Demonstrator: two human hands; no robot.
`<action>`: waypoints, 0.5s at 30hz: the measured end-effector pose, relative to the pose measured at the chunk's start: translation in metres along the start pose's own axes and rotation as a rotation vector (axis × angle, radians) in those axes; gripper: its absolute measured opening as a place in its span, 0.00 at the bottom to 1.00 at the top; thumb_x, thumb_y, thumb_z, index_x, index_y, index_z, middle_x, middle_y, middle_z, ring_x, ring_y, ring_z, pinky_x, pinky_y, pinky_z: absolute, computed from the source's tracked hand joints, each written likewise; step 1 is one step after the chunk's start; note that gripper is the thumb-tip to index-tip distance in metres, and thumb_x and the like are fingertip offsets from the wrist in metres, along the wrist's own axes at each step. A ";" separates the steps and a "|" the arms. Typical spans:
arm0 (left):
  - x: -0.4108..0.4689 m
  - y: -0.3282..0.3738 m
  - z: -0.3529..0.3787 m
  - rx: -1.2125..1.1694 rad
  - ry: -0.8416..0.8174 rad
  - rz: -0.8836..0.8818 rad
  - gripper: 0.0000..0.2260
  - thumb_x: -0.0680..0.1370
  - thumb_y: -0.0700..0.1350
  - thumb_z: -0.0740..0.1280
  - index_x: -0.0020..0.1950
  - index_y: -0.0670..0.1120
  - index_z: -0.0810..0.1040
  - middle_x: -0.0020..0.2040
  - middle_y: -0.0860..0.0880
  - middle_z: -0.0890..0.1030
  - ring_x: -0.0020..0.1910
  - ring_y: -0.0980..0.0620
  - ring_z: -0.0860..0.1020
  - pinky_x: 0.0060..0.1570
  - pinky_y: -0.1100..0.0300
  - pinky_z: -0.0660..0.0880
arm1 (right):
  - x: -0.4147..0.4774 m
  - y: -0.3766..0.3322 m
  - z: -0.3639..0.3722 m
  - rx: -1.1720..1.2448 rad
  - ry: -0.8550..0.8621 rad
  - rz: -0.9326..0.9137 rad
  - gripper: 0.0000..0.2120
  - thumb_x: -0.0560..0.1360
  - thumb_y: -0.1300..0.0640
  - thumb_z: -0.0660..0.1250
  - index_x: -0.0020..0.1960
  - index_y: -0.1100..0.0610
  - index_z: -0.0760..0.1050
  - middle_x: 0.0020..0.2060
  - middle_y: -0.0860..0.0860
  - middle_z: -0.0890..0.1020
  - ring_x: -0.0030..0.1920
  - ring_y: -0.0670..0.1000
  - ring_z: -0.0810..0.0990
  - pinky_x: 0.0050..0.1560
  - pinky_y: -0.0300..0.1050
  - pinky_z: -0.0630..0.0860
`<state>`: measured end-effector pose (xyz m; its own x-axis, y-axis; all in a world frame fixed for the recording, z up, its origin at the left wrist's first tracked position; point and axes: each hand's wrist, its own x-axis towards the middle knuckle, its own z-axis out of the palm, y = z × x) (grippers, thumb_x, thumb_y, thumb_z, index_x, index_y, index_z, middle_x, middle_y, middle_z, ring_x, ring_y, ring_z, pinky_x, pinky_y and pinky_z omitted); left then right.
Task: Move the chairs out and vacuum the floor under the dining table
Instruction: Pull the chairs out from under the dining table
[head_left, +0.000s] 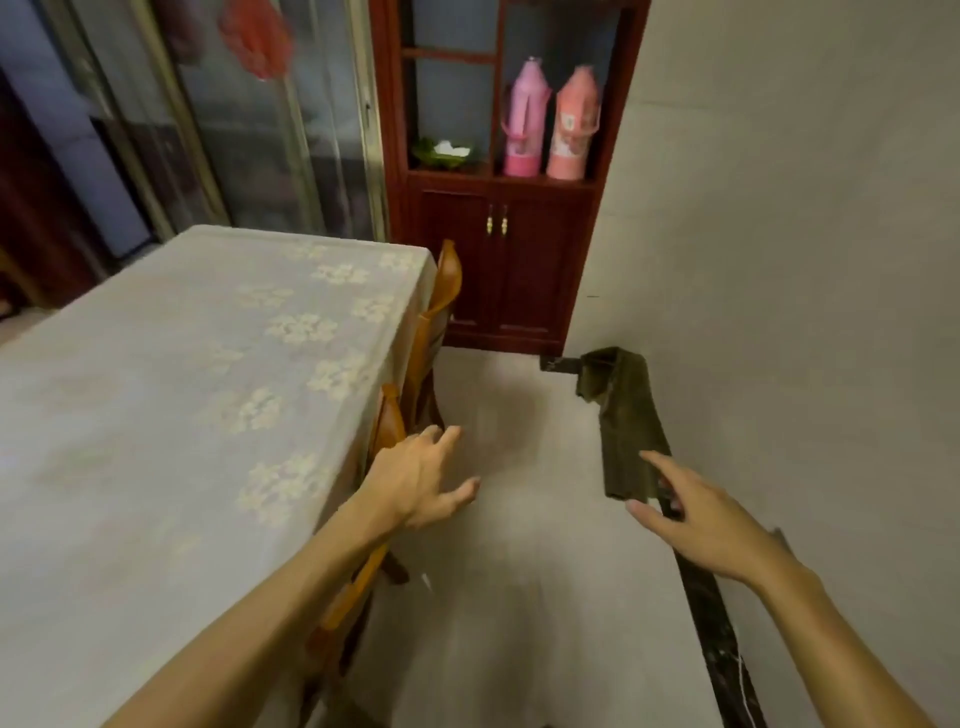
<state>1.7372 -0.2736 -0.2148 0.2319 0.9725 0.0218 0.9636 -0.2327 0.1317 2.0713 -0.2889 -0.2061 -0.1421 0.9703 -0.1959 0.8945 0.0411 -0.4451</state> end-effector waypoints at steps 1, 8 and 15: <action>0.011 -0.008 0.004 0.002 -0.001 -0.048 0.32 0.78 0.66 0.57 0.77 0.50 0.59 0.69 0.45 0.72 0.60 0.47 0.77 0.53 0.55 0.78 | 0.026 0.000 -0.004 0.009 -0.017 -0.040 0.35 0.75 0.35 0.62 0.78 0.41 0.53 0.74 0.50 0.66 0.69 0.52 0.71 0.65 0.52 0.74; 0.022 -0.063 0.023 -0.048 -0.003 -0.391 0.37 0.72 0.71 0.46 0.74 0.52 0.62 0.61 0.47 0.75 0.52 0.48 0.77 0.48 0.56 0.77 | 0.203 -0.044 0.002 -0.091 -0.191 -0.300 0.36 0.74 0.32 0.61 0.77 0.39 0.52 0.73 0.48 0.67 0.67 0.51 0.72 0.63 0.52 0.76; -0.033 -0.108 0.047 -0.097 -0.001 -0.837 0.36 0.72 0.71 0.47 0.76 0.53 0.60 0.66 0.46 0.75 0.56 0.48 0.77 0.52 0.56 0.77 | 0.300 -0.174 0.068 -0.217 -0.459 -0.708 0.34 0.76 0.34 0.61 0.78 0.41 0.53 0.72 0.49 0.67 0.70 0.52 0.69 0.64 0.49 0.72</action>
<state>1.6318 -0.2815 -0.2766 -0.5541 0.8234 -0.1219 0.8016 0.5674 0.1883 1.8440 -0.0212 -0.2472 -0.8107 0.5089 -0.2894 0.5851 0.6884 -0.4287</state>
